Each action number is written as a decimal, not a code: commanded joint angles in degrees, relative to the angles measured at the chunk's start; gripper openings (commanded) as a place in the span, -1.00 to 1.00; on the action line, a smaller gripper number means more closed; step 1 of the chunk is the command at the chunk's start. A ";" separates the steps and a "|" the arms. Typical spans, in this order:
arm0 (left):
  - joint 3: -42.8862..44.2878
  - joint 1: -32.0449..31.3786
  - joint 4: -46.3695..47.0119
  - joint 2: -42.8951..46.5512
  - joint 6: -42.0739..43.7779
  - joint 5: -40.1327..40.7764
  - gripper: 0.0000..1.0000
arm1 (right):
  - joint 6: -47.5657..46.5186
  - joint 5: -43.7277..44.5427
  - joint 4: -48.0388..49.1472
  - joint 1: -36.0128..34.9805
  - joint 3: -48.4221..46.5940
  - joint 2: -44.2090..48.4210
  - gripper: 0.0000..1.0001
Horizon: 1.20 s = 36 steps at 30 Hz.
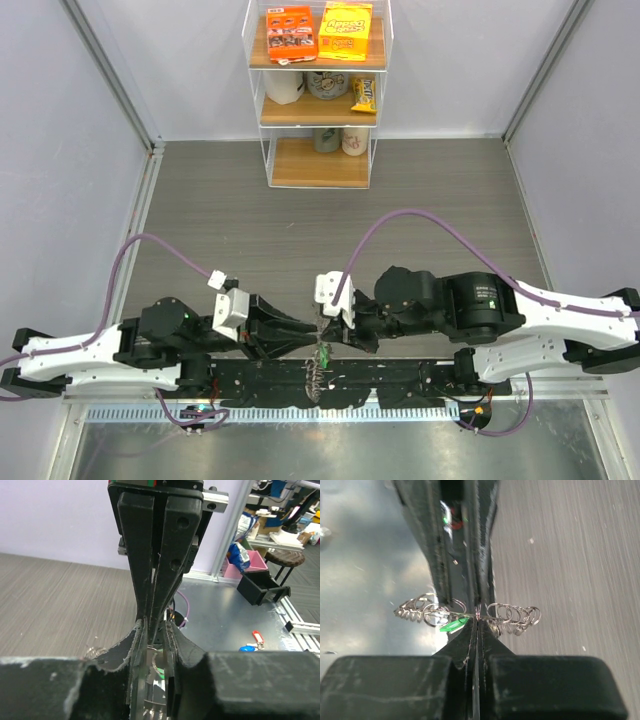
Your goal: Put the keys on the keyring
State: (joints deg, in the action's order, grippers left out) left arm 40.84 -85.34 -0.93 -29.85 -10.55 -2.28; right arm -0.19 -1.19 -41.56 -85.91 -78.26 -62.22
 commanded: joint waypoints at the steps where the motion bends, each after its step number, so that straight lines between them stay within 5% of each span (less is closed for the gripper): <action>1: -1.37 -0.09 -2.66 0.58 -1.85 5.97 -0.47 | -0.87 8.57 -13.35 0.04 -5.85 -1.76 -0.89; 17: -6.38 -0.09 -11.46 9.98 -3.25 17.14 -0.29 | -0.87 18.24 -26.29 3.54 -11.83 -9.68 -0.89; 36: -10.69 -0.09 -11.73 13.50 -3.60 20.04 -0.25 | -3.51 3.84 -6.26 27.44 -0.41 -17.84 -0.89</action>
State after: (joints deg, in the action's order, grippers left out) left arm 30.39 -85.38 -14.06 -16.84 -14.37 16.10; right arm -2.90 7.14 -55.75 -61.95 -79.00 -77.12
